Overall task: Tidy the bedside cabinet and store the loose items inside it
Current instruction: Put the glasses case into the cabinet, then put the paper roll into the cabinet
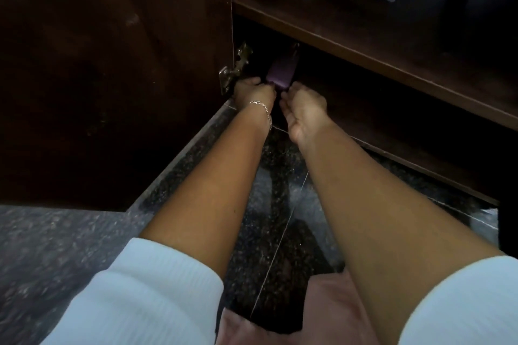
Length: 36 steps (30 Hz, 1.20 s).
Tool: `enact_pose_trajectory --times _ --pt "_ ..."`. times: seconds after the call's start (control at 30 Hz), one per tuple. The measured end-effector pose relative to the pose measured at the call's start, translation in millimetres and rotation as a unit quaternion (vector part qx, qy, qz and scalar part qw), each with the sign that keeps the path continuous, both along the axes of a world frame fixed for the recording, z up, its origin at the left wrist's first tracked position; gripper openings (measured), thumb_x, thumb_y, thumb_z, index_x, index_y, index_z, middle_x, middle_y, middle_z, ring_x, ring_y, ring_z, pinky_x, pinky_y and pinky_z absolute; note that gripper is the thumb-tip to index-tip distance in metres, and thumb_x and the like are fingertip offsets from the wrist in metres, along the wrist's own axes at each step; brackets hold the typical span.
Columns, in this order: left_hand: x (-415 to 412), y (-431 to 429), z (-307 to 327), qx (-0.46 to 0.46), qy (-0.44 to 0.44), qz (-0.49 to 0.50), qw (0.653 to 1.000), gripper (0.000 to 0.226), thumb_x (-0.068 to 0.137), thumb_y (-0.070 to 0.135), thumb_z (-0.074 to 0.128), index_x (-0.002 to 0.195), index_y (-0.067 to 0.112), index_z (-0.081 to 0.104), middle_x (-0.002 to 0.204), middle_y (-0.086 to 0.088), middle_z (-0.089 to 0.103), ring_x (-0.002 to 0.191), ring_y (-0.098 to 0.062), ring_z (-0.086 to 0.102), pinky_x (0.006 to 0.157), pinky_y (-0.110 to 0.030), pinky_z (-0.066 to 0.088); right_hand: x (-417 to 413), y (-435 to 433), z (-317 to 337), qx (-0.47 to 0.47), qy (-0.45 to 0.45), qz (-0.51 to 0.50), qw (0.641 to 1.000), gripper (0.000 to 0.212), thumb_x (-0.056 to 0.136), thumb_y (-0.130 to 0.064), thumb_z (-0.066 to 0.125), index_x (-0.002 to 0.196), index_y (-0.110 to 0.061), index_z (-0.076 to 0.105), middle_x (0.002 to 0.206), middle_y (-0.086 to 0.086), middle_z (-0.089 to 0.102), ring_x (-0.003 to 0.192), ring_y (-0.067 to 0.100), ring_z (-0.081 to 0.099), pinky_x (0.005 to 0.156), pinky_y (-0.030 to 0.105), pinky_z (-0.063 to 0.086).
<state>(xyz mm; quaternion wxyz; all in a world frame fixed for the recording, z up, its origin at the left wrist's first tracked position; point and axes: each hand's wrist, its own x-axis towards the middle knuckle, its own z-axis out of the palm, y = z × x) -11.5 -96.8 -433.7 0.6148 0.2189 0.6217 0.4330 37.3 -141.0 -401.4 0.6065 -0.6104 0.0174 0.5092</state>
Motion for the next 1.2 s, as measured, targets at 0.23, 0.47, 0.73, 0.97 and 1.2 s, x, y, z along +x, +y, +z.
enact_pose_trajectory --times 0.23,0.47,0.73,0.97,1.2 --pt "1 7 -3 0.012 0.022 0.017 1.000 0.032 0.079 -0.016 0.052 0.108 -0.006 0.061 0.100 -0.024 0.067 0.080 -0.024 0.061 0.076 -0.033 0.053 -13 8 -6 0.024 -0.016 0.044 0.999 0.042 0.086 0.017 0.036 0.113 -0.003 0.061 0.087 0.014 0.063 0.081 0.023 0.060 0.091 0.036 0.051" --pt "-5 -4 2 0.010 0.018 -0.001 1.000 0.031 0.078 -0.016 0.052 0.105 -0.003 0.061 0.092 -0.021 0.067 0.075 -0.025 0.061 0.072 -0.032 0.054 -13 -2 0 -0.006 -0.057 0.043 0.997 0.046 0.088 0.013 0.040 0.129 -0.003 0.053 0.081 0.005 0.061 0.074 0.016 0.063 0.072 0.021 0.055" --pt "-25 -47 36 0.047 0.022 -0.043 0.998 0.018 0.091 0.000 0.051 0.100 0.011 0.061 0.075 0.001 0.060 0.068 -0.010 0.056 0.063 -0.020 0.048 0 -26 21 -0.075 -0.179 0.170 0.966 0.024 0.093 -0.006 0.047 0.104 -0.010 0.067 0.106 0.005 0.070 0.096 0.018 0.065 0.078 0.025 0.051" --pt "-54 -77 100 0.126 0.043 -0.103 0.986 0.018 0.092 0.003 0.050 0.097 0.014 0.064 0.086 0.002 0.066 0.075 -0.004 0.061 0.068 -0.013 0.048 2 -50 89 -0.042 -0.178 0.333 0.925 0.023 0.097 -0.013 0.048 0.108 -0.017 0.066 0.108 0.000 0.071 0.099 0.014 0.065 0.086 0.028 0.047" --pt "-61 -88 189 0.240 0.085 -0.156 0.954 0.018 0.089 0.006 0.056 0.086 0.022 0.065 0.097 -0.005 0.070 0.097 -0.018 0.066 0.079 -0.022 0.051 -1 -68 180 0.058 -0.153 0.294 0.942 0.014 0.092 -0.012 0.056 0.097 -0.018 0.067 0.095 0.000 0.072 0.096 0.016 0.067 0.101 0.040 0.047"
